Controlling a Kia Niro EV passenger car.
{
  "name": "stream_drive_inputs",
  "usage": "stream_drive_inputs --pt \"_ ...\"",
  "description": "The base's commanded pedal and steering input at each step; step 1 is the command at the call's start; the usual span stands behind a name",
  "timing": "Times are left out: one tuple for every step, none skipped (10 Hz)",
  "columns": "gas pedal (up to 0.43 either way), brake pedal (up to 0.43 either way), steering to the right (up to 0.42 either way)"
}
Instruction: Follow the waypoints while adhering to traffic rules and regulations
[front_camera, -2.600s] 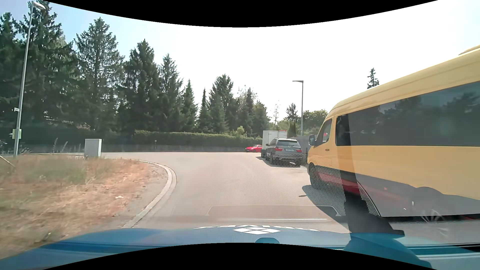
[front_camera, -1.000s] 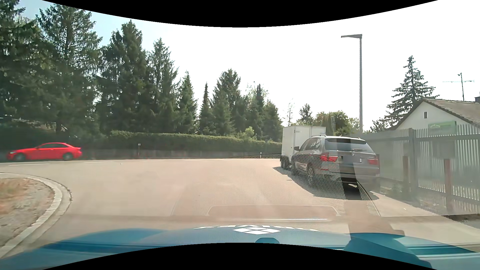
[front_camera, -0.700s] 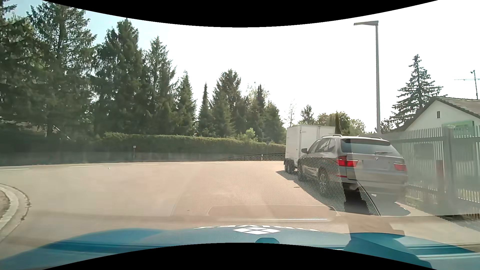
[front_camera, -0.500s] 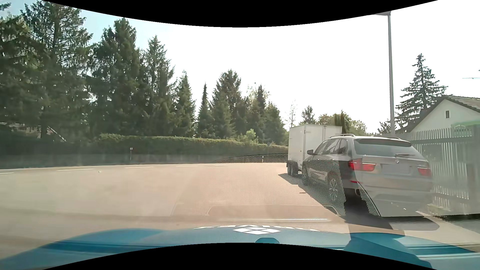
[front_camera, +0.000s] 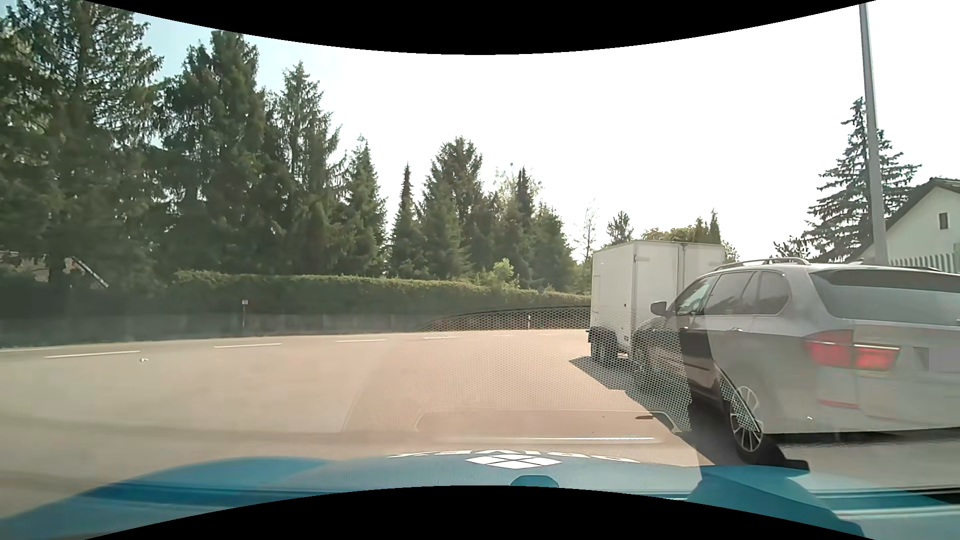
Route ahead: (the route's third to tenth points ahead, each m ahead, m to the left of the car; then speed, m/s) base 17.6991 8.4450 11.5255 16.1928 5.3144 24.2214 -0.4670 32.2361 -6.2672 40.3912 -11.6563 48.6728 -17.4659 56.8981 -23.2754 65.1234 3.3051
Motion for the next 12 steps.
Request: stream_drive_inputs --pt "0.039 0.0 -0.011" --pt "0.039 0.0 -0.011" --pt "0.039 0.0 -0.011" --pt "0.039 0.0 -0.011" --pt "0.039 0.0 -0.012" --pt "0.039 0.0 -0.014" --pt "0.039 0.0 -0.015" --pt "0.039 0.0 -0.018" --pt "0.039 0.0 -0.02" --pt "0.039 0.0 -0.024" --pt "0.039 0.0 -0.029" --pt "0.039 0.0 -0.036"
